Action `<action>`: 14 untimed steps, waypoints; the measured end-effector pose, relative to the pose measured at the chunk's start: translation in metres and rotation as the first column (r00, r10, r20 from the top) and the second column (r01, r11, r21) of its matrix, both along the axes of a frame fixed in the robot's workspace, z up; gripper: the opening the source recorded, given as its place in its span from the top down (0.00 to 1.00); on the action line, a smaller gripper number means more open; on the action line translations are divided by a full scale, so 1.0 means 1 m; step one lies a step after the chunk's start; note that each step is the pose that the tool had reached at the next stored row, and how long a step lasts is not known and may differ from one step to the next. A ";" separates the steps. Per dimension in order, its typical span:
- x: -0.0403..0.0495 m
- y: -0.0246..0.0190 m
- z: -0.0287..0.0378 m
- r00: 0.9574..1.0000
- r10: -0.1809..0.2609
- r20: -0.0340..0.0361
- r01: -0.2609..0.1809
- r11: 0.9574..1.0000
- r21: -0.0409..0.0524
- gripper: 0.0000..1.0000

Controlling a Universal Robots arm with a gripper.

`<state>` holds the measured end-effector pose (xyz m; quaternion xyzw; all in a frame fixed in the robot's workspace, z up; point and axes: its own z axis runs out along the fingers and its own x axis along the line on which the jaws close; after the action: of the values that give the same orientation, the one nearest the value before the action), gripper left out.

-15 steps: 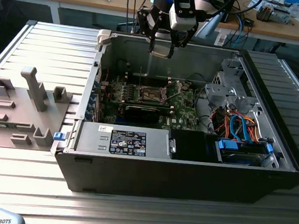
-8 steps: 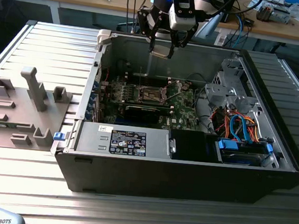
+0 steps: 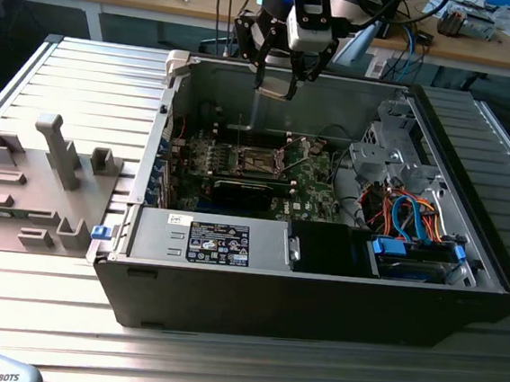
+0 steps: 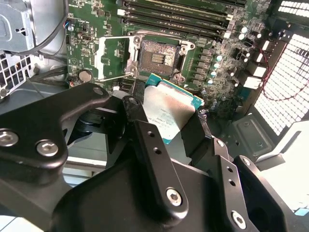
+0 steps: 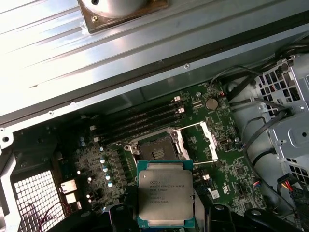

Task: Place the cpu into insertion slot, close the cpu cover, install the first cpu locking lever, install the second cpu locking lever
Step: 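Place the cpu into insertion slot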

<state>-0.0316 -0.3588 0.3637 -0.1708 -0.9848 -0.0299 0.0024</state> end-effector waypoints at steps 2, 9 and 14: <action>0.0000 0.0000 0.0000 1.000 -0.002 0.000 0.002 1.000 0.000 0.46; 0.0000 0.0000 0.0000 1.000 -0.011 0.000 0.011 1.000 -0.001 0.46; 0.0000 0.0000 0.0000 1.000 -0.017 0.000 0.017 1.000 -0.001 0.46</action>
<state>-0.0317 -0.3588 0.3637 -0.1794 -0.9833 -0.0296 0.0021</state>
